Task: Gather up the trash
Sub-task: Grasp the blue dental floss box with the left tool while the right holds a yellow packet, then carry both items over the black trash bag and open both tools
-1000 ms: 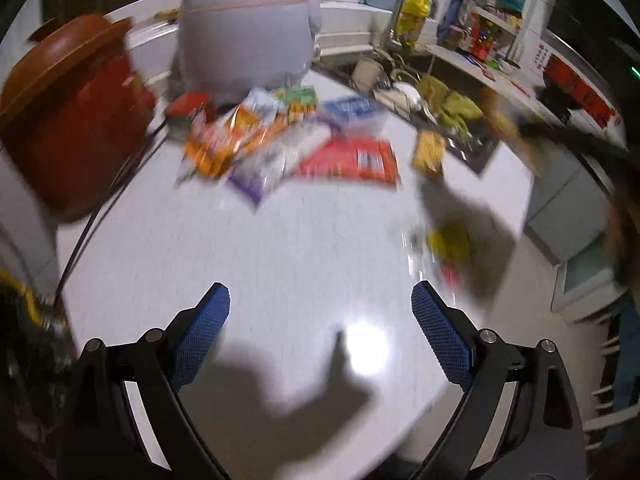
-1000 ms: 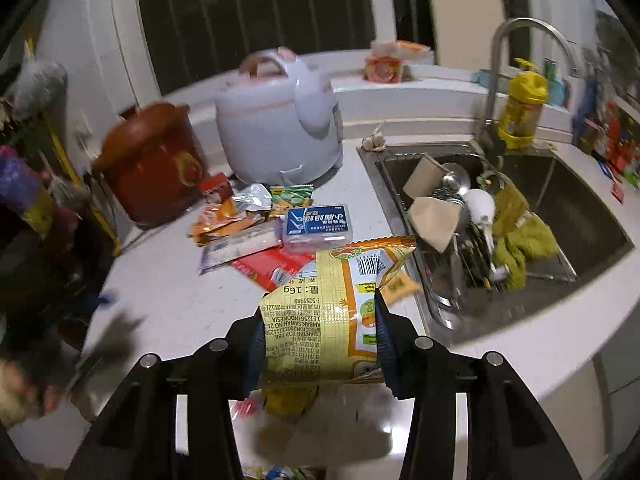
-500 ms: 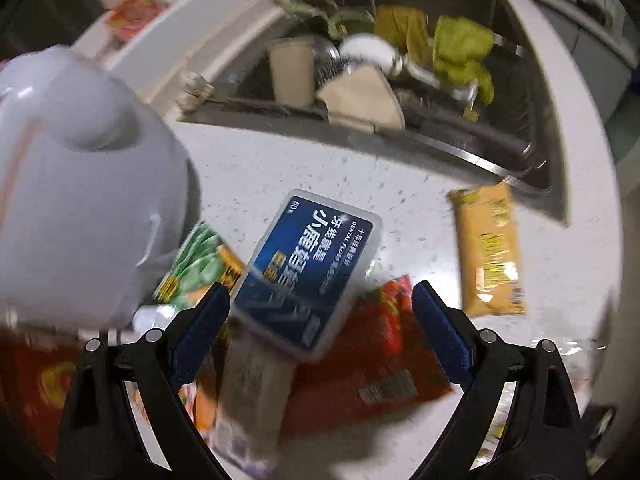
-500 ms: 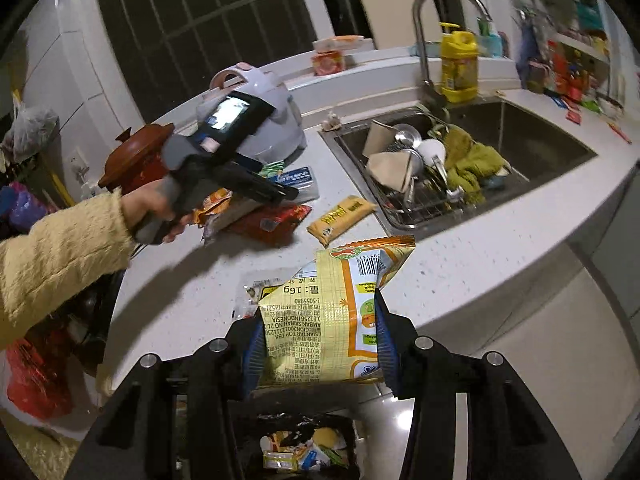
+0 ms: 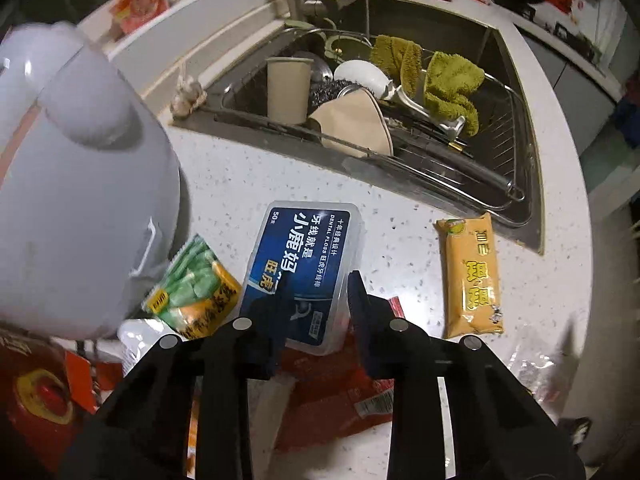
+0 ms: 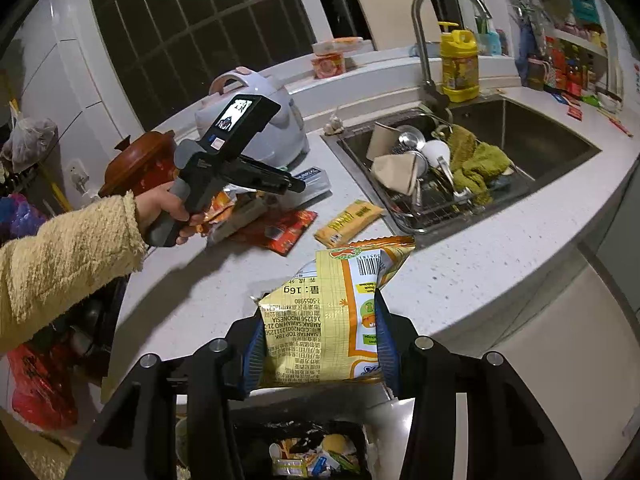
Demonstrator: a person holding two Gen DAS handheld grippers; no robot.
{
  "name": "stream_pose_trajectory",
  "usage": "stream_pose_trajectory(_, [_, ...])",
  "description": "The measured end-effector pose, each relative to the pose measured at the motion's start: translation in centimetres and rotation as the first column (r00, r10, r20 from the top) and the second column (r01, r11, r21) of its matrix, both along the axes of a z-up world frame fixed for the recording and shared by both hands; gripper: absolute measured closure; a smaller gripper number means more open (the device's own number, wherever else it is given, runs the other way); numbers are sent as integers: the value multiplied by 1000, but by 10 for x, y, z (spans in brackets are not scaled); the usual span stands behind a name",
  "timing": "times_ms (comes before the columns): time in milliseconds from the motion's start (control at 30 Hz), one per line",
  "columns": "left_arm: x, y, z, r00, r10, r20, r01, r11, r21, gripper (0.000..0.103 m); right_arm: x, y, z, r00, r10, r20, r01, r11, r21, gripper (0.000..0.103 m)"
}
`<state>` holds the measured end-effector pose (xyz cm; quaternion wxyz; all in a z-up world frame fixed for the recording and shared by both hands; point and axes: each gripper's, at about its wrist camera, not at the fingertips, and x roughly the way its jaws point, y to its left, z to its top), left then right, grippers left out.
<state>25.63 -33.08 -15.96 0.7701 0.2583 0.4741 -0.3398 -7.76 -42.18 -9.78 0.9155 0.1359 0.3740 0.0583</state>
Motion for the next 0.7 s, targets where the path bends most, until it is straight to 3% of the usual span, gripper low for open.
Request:
stream_pose_trajectory(67, [3,1,2,1000,15,-26,-15,1000,-5,71,1,1,1,1000,-1,5,1,1000,-1,56])
stream_pose_trajectory(100, [5,-1,0,999,17,-32,-17,1000,7,61,1,2,1,1000,0,6,0,1000,-1,56])
stream_pose_trajectory(133, [6,-3,-2,999,23,-26,-22,999,29,29,0,2,0,1000,-7,6,7,1000,3,56])
stream_pose_trajectory(167, [7,-6,-4,1000,16,-13,-16,999,45,12,0,1,0,1000,-9,7,9,1000,8,56])
stream_pose_trajectory(233, [6,-14,-11,1000,-12,11,11,996,84,12,-1,0,-1,1000,-14,9,14,1000,16,56])
stream_pose_trajectory(433, [18,-21,-38,999,11,-40,-5,988,151,14,-7,-2,-3,1000,-30,2,30,999,12,56])
stream_pose_trajectory(467, [18,-20,-36,1000,14,-25,-10,990,141,31,-8,-3,-3,999,-34,3,34,999,14,56])
stream_pose_trajectory(500, [19,-19,-34,999,22,-28,-18,992,124,38,-8,-4,-4,999,-39,2,39,999,17,56])
stream_pose_trajectory(567, [19,-13,-27,996,28,-82,-24,999,47,41,-9,-4,-5,999,-45,-1,45,999,19,56])
stream_pose_trajectory(700, [8,-1,-18,994,30,-108,-34,999,-29,41,-7,-2,-3,999,-39,5,39,999,21,56])
